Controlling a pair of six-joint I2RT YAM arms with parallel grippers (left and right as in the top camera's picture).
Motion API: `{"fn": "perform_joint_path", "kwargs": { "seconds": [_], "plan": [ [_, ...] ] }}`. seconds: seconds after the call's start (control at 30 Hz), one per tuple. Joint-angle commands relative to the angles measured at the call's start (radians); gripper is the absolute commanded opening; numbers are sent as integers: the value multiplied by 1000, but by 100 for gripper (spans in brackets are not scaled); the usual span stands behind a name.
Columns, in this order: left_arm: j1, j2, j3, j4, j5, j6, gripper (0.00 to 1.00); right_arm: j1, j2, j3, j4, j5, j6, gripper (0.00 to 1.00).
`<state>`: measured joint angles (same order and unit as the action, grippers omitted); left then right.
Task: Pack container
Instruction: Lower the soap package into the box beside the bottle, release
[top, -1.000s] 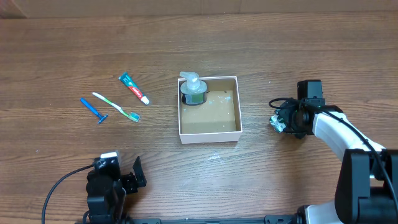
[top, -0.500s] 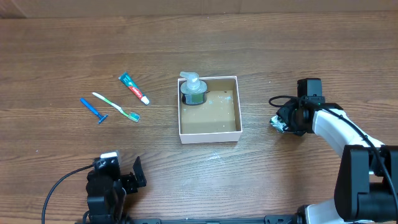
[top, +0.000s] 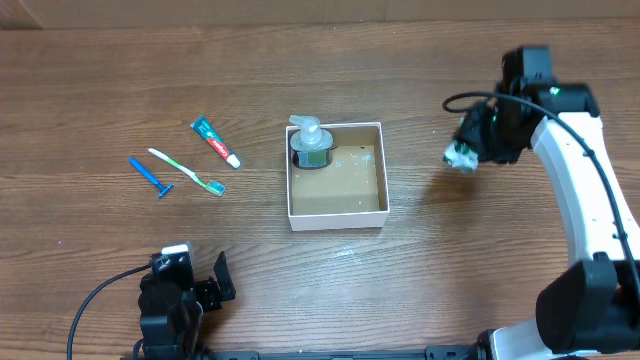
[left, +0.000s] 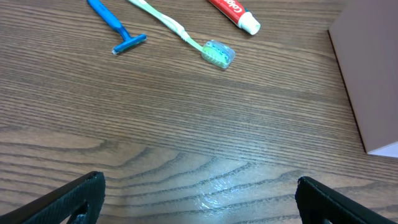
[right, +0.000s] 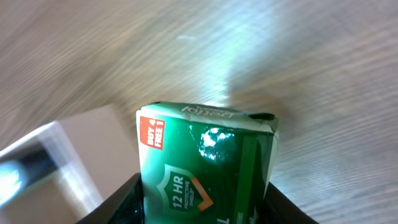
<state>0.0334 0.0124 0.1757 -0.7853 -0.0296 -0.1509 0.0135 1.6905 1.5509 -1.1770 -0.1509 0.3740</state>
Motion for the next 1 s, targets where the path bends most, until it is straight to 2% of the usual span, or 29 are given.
{"fn": "perform_joint_path", "kwargs": {
  "seconds": [0.0,0.13,0.37,0.73,0.97],
  "plan": [
    [6,-5,-1,-1,12,-9,100,116,-48,88,-3,-160,-192,22],
    [5,-5,-1,-1,12,-10,100,269,-48,80,50,-127,-219,22],
    [6,-5,-1,-1,12,-10,100,487,-13,-10,175,117,-169,22],
    [5,-5,-1,-1,12,-10,100,508,120,-172,375,174,-135,21],
    [6,-5,-1,-1,12,-10,100,507,138,-232,478,211,-103,21]
  ]
}}
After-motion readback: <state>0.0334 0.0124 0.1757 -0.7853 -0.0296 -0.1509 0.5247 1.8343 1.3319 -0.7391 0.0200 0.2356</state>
